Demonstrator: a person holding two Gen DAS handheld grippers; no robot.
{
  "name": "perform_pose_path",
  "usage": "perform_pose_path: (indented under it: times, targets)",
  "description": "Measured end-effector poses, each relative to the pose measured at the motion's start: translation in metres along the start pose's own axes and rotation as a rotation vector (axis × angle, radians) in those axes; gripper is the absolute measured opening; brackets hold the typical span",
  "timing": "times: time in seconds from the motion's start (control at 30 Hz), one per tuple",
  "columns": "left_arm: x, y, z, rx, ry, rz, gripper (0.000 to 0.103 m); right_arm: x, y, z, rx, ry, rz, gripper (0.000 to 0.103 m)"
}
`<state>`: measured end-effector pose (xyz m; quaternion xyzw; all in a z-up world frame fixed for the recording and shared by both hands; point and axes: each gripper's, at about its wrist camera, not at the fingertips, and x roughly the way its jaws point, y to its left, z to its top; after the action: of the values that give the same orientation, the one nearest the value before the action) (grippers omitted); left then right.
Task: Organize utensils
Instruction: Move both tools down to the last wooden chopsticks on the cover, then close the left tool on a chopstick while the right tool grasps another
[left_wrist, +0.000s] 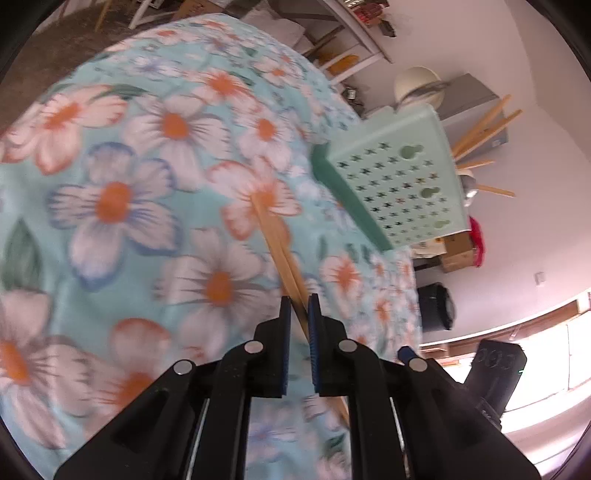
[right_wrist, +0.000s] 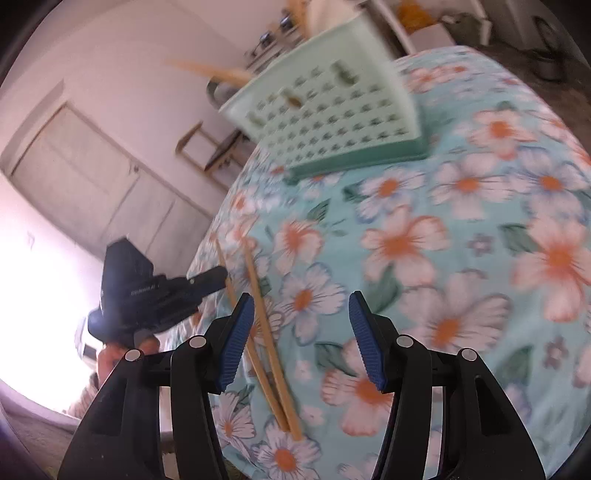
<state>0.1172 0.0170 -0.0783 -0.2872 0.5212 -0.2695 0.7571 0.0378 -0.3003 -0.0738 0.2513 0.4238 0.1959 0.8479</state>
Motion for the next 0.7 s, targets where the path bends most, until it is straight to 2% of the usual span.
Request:
perform_pose_path:
  times: [0.07,0.2,0.37,0.57,0.7]
  targets:
    - [-0.003,0.006,-0.001,-0.007,0.0,0.022,0.009,0.012,0.009,0.003,-0.036,0.028,0.004,0.053]
    - [-0.003,0.016,-0.004,-0.034,0.01,0.03,0.009,0.046,0.025,0.01,-0.113,0.099,0.008,0.041]
    - [-0.004,0.018,-0.007,-0.032,0.005,0.029,0.009,0.078,0.038,0.014,-0.19,0.177,-0.008,0.033]
    - [-0.005,0.02,-0.008,-0.039,0.002,0.024,0.009,0.1,0.046,0.011,-0.259,0.231,-0.054,0.019]
    - [-0.003,0.018,-0.008,-0.029,0.005,0.024,0.009,0.102,0.043,0.011,-0.252,0.225,-0.053,0.005]
